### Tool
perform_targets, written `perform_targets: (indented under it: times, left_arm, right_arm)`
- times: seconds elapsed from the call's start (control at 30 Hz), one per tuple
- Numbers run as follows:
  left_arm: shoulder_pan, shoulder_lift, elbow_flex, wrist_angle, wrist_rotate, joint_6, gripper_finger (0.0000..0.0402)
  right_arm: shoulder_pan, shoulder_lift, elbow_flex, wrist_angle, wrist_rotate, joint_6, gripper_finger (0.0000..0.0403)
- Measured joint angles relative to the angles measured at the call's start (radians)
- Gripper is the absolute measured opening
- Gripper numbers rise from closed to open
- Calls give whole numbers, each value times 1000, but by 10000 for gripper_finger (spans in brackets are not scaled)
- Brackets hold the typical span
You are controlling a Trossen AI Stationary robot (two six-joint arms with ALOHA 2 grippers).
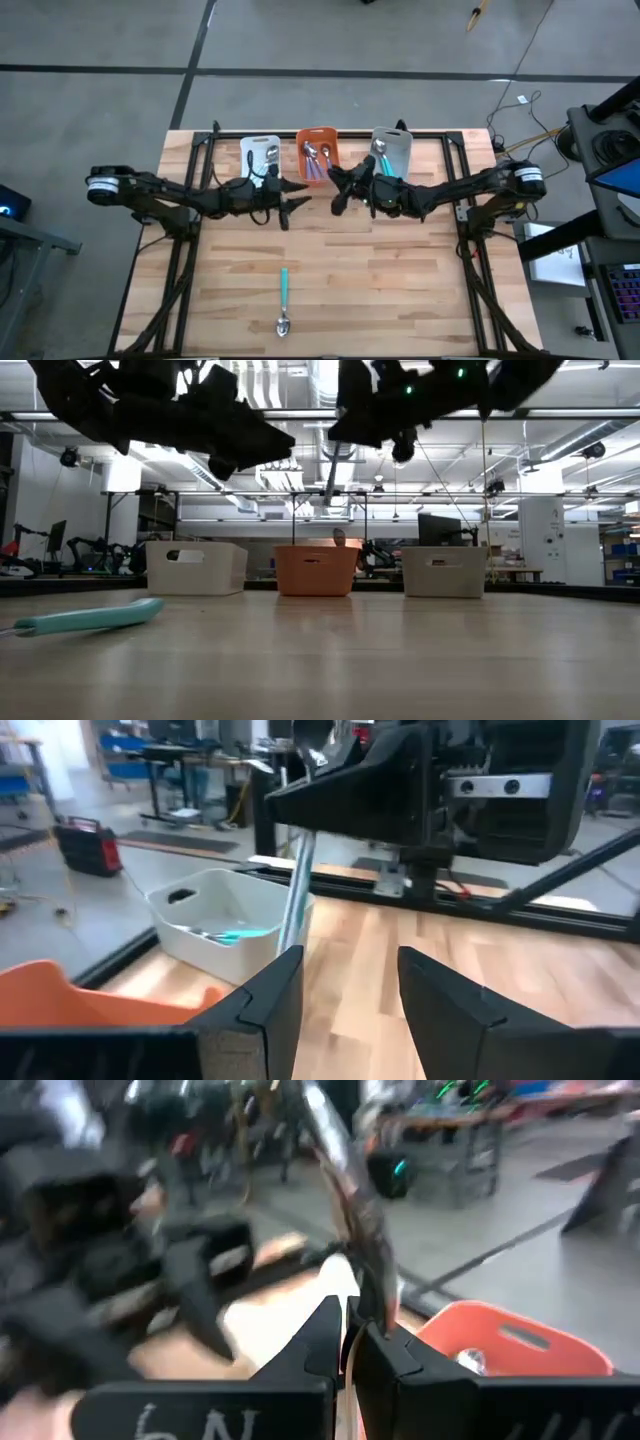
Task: Sort silverware by color (type)
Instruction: Put the blue patterned spoon into the white bin
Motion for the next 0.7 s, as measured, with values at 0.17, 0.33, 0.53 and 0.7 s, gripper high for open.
perform_targets:
  times: [0.17, 0.33, 0.53, 0.7]
  left_arm:
    - [-13, 50, 17, 40, -38, 19, 143]
    - [-21, 121, 68, 41, -160, 67, 143]
    - [-36, 158, 91, 30, -318, 158, 143]
    - [-42, 158, 97, 18, -378, 223, 143]
  right_arm:
    - [-10, 138, -56, 379, 58, 29, 9]
    - [-11, 256, -29, 536, 59, 14, 9]
    - [-14, 308, 27, 542, 50, 18, 9]
    - [-18, 309, 40, 540, 16, 45, 9]
